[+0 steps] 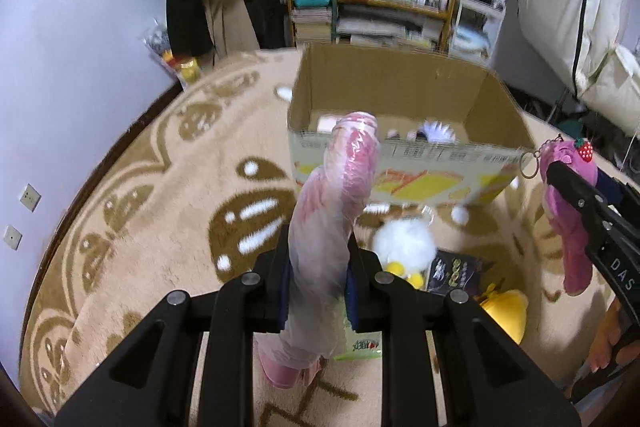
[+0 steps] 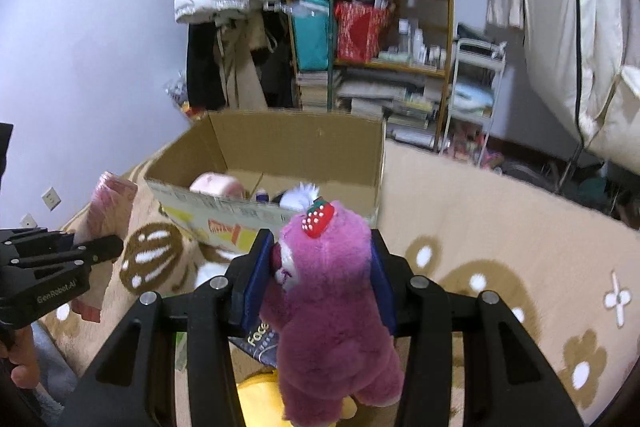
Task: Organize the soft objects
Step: 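Lift the pink roll with the left tool while the right tool carries the teddy bear over the box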
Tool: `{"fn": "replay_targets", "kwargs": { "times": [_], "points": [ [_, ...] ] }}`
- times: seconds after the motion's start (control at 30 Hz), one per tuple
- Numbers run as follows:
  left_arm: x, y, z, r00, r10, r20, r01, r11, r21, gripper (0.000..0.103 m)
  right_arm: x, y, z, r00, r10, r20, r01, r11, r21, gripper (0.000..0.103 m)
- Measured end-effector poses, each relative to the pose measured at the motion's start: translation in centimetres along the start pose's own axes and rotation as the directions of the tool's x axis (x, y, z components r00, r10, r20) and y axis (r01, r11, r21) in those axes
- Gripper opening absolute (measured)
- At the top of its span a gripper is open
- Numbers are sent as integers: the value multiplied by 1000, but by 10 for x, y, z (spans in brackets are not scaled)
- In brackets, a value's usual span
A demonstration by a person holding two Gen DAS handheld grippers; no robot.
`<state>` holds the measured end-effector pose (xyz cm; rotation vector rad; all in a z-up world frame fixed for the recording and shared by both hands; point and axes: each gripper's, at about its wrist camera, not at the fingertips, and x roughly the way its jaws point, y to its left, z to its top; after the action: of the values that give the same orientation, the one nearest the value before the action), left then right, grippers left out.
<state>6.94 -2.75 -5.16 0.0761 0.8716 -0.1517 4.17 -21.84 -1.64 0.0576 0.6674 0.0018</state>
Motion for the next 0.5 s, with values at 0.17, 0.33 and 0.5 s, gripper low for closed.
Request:
{"fn": "replay_targets", "kwargs": {
  "times": [0.17,0.33,0.5],
  "points": [
    [-19,-2,4,995,1,103,-3,1000,12,20,-14,8,8,995,-56,84,58,998,-15,49],
    [-33,-3,7,982,-5,189,1,1000,21,20,-19,18,15,986,-85,141,93,994,-52,49],
    [-42,-3,14,963,-11,269,4,1000,29,20,-18,21,22,981,-86,174,99,992,-73,49]
  ]
}}
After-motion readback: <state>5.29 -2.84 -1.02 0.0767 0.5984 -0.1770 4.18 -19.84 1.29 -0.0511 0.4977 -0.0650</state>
